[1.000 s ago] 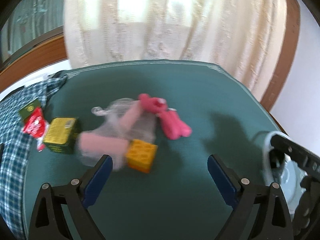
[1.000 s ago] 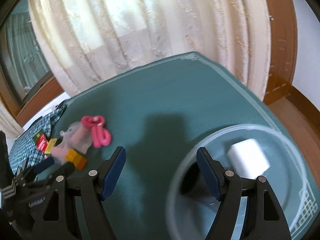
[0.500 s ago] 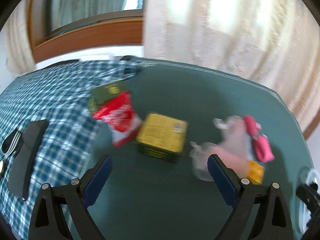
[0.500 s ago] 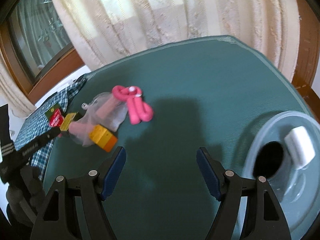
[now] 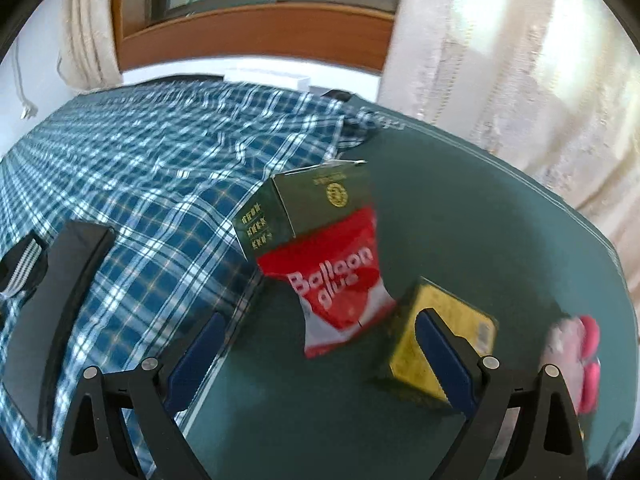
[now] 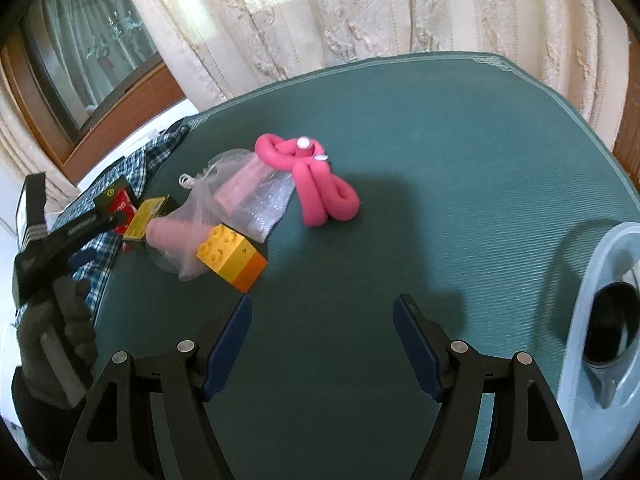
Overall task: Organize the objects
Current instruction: 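Grasp the red Balloon glue packet with the left tool, then grasp the yellow-orange toy block with the right tool while the left tool holds the packet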
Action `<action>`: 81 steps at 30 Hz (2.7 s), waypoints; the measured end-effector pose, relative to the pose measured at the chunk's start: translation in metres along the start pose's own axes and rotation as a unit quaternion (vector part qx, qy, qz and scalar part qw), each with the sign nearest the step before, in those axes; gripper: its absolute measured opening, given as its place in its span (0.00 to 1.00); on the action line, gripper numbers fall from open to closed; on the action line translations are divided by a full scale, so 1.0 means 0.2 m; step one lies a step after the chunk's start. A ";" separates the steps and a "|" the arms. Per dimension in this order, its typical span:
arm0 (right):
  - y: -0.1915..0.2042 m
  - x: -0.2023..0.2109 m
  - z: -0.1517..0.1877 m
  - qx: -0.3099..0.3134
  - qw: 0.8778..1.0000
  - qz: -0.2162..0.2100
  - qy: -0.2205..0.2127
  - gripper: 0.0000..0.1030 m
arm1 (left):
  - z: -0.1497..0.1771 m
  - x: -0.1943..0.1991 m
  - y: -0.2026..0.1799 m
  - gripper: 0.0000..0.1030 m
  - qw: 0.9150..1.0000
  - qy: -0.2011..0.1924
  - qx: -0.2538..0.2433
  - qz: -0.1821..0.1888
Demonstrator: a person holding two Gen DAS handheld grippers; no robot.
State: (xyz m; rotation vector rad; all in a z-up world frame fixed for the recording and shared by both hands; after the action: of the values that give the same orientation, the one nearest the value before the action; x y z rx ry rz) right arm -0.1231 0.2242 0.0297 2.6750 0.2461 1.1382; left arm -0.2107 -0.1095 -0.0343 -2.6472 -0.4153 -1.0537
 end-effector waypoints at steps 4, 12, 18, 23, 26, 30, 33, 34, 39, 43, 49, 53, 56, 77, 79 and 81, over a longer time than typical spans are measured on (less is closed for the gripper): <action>0.02 -0.04 0.00 0.006 1.000 -0.007 0.003 0.72 | -0.03 -0.05 0.02 0.99 1.000 -0.004 0.022 -0.018; 0.07 -0.10 -0.01 0.013 1.000 -0.016 0.009 0.72 | -0.05 -0.13 0.03 0.99 0.999 0.001 0.033 -0.038; 0.11 -0.13 -0.01 0.021 1.000 -0.021 0.010 0.72 | 0.00 -0.16 0.05 0.75 0.998 0.020 0.029 -0.044; 0.14 -0.13 -0.01 0.026 0.999 -0.025 0.011 0.72 | 0.03 -0.13 0.03 0.53 0.999 0.021 0.005 -0.048; 0.15 -0.13 -0.01 0.028 0.999 -0.025 0.010 0.72 | 0.06 -0.09 -0.02 0.51 0.999 0.022 -0.009 -0.034; 0.16 -0.13 -0.01 0.029 0.999 -0.029 0.008 0.72 | 0.11 -0.03 -0.08 0.50 0.999 0.022 -0.023 -0.014; 0.18 -0.13 -0.03 0.035 0.999 -0.034 0.004 0.72 | 0.17 0.02 -0.13 0.50 0.999 0.026 -0.036 0.002; 0.19 -0.14 -0.03 0.037 0.999 -0.036 0.003 0.72 | 0.19 0.03 -0.15 0.50 0.999 0.027 -0.041 0.006; 0.23 -0.18 -0.04 0.051 0.998 -0.038 0.004 0.72 | 0.29 0.11 -0.21 0.50 0.997 0.032 -0.061 0.026; 0.22 -0.21 -0.03 0.052 0.998 -0.036 0.004 0.71 | 0.33 0.15 -0.21 0.50 0.996 0.035 -0.067 0.039; 0.20 -0.24 -0.04 0.054 0.998 -0.039 -0.008 0.53 | 0.37 0.20 -0.18 0.50 0.996 0.038 -0.064 0.047; 0.22 -0.23 -0.03 0.072 0.997 -0.033 -0.011 0.45 | 0.39 0.22 -0.15 0.50 0.996 0.040 -0.060 0.048; 0.22 -0.21 -0.01 0.074 0.996 -0.039 -0.010 0.44 | 0.40 0.23 -0.13 0.50 0.996 0.043 -0.063 0.047; 0.06 0.13 0.07 0.035 0.998 -0.045 -0.040 0.44 | 0.51 0.44 -0.36 0.50 0.987 0.034 -0.115 0.110; 0.03 0.17 0.07 0.030 0.997 -0.046 -0.047 0.44 | 0.52 0.46 -0.40 0.50 0.985 0.033 -0.124 0.115; 0.01 0.21 0.07 0.025 0.997 -0.046 -0.053 0.44 | 0.54 0.50 -0.44 0.50 0.983 0.030 -0.133 0.121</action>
State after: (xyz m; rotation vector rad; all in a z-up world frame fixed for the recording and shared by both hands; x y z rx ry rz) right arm -0.0848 0.2302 0.0503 2.7266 0.3795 0.9725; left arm -0.1052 0.0251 -0.0280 -2.7931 0.0665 -1.1745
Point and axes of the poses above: each gripper's, at about its wrist camera, not at the fingertips, and x roughly against the way its jaws point, y to its left, z to its underside, the point moved 9 cm from there along -x, roughly the way its jaws point, and after that the axes turned 6 degrees about -y, right-handed, at the moved point
